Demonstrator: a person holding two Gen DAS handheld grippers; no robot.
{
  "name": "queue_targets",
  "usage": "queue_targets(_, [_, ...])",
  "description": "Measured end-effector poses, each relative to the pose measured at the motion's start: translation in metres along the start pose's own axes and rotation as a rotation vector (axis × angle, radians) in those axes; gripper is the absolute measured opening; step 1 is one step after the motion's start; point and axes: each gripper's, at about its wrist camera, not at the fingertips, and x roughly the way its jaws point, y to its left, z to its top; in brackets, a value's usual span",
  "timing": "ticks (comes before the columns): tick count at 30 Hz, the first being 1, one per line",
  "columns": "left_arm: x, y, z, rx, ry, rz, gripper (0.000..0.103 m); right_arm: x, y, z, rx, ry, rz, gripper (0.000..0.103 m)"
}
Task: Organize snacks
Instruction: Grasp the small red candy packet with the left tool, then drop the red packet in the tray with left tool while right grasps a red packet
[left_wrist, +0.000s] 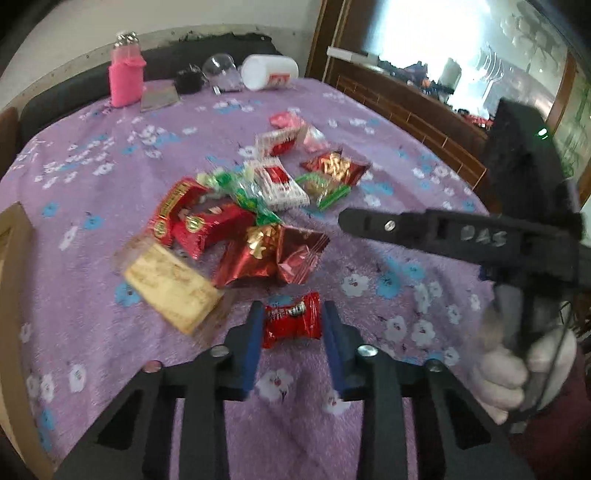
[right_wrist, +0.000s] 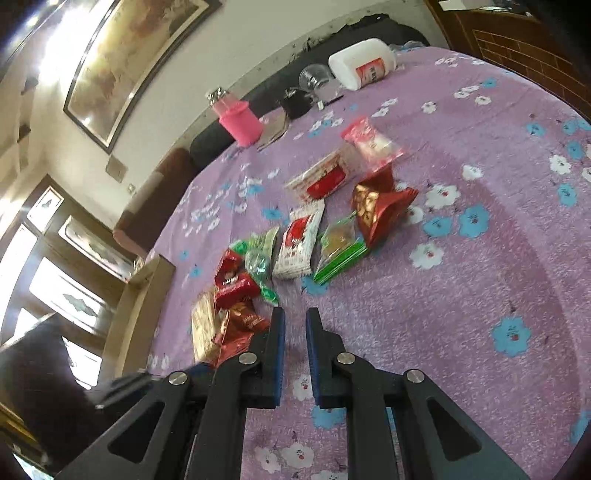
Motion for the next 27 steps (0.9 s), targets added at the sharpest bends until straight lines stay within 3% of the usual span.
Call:
queue_targets(3, [0.006, -0.003, -0.001, 0.012, 0.001, 0.017, 0.016, 0.001, -0.003, 0.001, 0.011, 0.003, 0.006, 0.012])
queue_targets(8, [-0.001, 0.007, -0.003, -0.043, -0.022, 0.005, 0.013, 0.002, 0.001, -0.002, -0.010, 0.024, 0.017, 0.012])
queue_targets(13, [-0.034, 0.025, -0.014, -0.117, -0.074, -0.030, 0.013, 0.000, 0.020, 0.000, -0.063, 0.033, 0.030, 0.014])
queue_targets(15, [-0.050, 0.030, -0.019, -0.129, -0.098, -0.034, 0.013, 0.007, 0.040, 0.001, -0.134, 0.059, -0.002, 0.038])
queue_targets(17, [-0.064, 0.036, -0.023, -0.146, -0.117, -0.033, 0.013, 0.015, 0.054, -0.001, -0.186, 0.074, -0.035, 0.050])
queue_targets(22, [-0.101, 0.056, -0.035, -0.206, -0.177, -0.037, 0.013, 0.050, 0.076, -0.008, -0.306, 0.142, -0.151, 0.050])
queue_targets(25, [-0.120, 0.067, -0.041, -0.225, -0.208, -0.026, 0.014, 0.052, 0.079, -0.015, -0.321, 0.152, -0.175, 0.043])
queue_targets(27, [-0.134, 0.076, -0.046, -0.235, -0.229, -0.008, 0.014, 0.048, 0.080, -0.020, -0.322, 0.160, -0.171, 0.033])
